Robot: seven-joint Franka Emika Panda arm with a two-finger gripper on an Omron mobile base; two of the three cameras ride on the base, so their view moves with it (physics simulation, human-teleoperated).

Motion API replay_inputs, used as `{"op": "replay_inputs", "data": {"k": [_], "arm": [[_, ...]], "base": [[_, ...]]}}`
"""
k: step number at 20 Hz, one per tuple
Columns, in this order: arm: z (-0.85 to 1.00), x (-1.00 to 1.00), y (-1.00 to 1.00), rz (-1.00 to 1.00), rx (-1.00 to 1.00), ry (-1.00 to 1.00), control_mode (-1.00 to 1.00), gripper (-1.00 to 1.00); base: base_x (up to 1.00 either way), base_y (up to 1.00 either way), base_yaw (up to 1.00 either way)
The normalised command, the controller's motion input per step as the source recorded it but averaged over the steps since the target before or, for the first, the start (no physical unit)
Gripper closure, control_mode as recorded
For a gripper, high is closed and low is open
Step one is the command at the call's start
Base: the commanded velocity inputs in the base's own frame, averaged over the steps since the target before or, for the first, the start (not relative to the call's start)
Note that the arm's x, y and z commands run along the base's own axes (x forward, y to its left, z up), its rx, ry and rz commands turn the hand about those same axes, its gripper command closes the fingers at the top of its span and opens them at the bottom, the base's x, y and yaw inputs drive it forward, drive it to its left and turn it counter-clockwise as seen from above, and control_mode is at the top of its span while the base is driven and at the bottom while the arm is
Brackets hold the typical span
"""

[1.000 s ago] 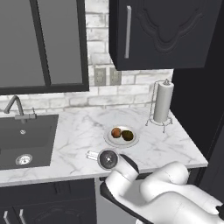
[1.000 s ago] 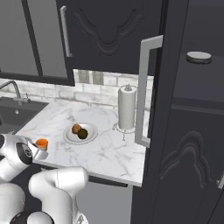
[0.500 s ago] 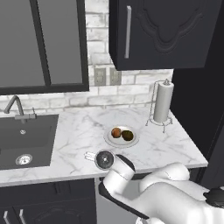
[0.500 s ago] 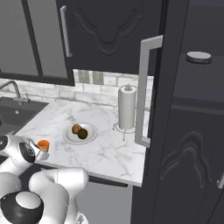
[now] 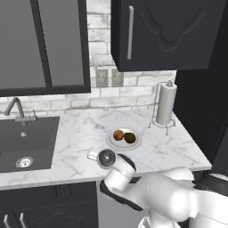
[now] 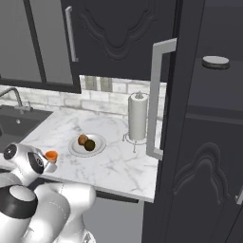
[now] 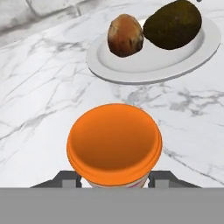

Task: Pick the avocado and bread from the counter and place them on the plate. Then pick the jam from the cabinet and place it next to the plate. Lastly close the cabinet door.

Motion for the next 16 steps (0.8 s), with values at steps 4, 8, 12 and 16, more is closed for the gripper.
{"op": "replay_inputs", "data": {"k": [4,8,12,16], "arm": [[-0.28,0.28,-0.26,0.00,0.06,0.00,-1.00,1.00],[-0.32,0.31,-0.23,0.00,0.05,0.00,-1.00,1.00],[-0.34,0.28,-0.24,0.00,0.05,0.00,-1.00,1.00],[-0.33,0.28,-0.23,0.00,0.05,0.00,-1.00,1.00]], "base": [[0.00,0.00,0.00],[0.00,0.00,0.00],[0.00,0.00,0.00],[0.00,0.00,0.00]]}}
